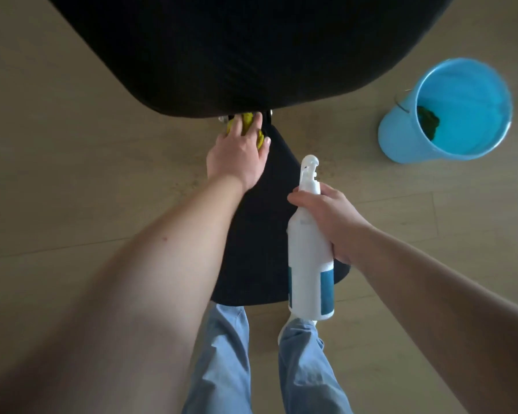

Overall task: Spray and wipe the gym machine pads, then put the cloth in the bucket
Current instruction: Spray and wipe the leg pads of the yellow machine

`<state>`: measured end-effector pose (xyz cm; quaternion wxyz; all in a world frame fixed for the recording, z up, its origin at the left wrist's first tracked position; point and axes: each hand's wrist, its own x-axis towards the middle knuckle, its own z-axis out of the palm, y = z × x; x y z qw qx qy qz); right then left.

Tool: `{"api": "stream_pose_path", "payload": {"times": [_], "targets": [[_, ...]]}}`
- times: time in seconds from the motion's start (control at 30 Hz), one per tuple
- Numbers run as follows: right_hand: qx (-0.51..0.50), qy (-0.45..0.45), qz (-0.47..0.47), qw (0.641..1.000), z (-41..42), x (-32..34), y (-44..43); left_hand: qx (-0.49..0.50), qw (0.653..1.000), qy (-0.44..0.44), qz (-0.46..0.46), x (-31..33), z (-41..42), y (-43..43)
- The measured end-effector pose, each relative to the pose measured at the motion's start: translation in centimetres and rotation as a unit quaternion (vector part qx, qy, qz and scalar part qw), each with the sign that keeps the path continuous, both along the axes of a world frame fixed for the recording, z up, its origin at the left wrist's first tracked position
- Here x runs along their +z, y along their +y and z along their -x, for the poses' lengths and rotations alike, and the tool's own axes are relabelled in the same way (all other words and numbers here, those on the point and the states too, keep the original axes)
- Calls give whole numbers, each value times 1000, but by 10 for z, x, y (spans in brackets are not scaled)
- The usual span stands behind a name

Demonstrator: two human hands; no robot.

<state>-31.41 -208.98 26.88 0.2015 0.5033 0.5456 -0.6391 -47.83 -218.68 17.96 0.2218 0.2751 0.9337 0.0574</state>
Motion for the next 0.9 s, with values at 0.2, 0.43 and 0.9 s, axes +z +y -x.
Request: {"api": "stream_pose_path", "payload": {"times": [0.2,0.43,0.9], "targets": [[-16,5,17,1000,-27,17,-9,-23,999,48,10,9,-44,-53],[18,21,14,1000,-54,38,-37,-100,995,27,0,43,-175,-158],[-15,45,13,999,-44,12,-34,-97,993,25,69,20,-88,-62]]}}
